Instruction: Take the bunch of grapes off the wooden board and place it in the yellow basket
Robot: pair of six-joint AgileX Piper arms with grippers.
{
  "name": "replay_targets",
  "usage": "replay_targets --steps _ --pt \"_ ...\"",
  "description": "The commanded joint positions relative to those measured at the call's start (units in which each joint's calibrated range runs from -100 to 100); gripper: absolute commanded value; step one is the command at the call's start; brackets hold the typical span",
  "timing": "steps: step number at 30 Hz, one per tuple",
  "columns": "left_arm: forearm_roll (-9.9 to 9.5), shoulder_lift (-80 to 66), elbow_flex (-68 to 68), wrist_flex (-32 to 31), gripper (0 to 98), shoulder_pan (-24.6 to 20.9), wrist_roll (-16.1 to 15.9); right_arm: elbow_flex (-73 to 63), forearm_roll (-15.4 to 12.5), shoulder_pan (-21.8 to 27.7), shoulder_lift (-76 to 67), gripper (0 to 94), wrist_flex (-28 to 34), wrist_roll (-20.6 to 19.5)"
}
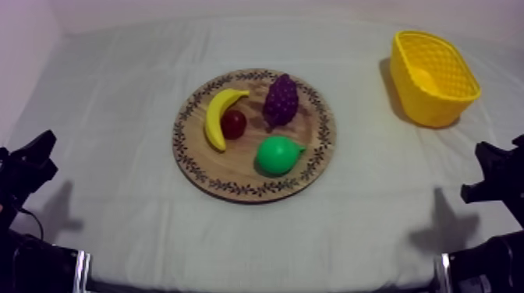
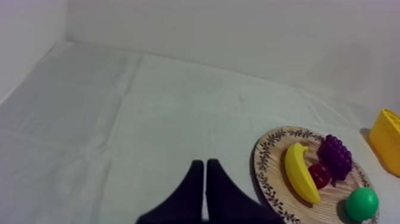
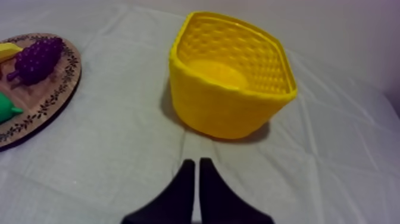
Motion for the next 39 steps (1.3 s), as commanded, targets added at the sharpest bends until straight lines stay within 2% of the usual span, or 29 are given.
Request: replay_targets --steps 1,12,17,29,39 --pt "0.01 0.0 0.0 0.0 0.1 0.0 0.0 0.0 0.0 0.0 0.0 1.0 0.0 0.2" --pt "0.01 0.0 0.0 0.0 0.1 0.0 0.0 0.0 0.0 0.0 0.0 0.6 -0.3 0.5" --pt "0.01 0.0 0.0 0.0 0.1 0.0 0.0 0.0 -0.1 0.0 0.0 0.5 -0.5 -1.3" --pt "0.01 0.0 0.0 0.0 0.1 0.0 0.0 0.0 -0.4 -0.1 0.1 0.3 -0.9 -0.2" --pt "0.01 0.0 0.0 0.0 0.1 0.0 0.0 -5.1 0.5 -3.9 9.5 0.3 -6.1 1.2"
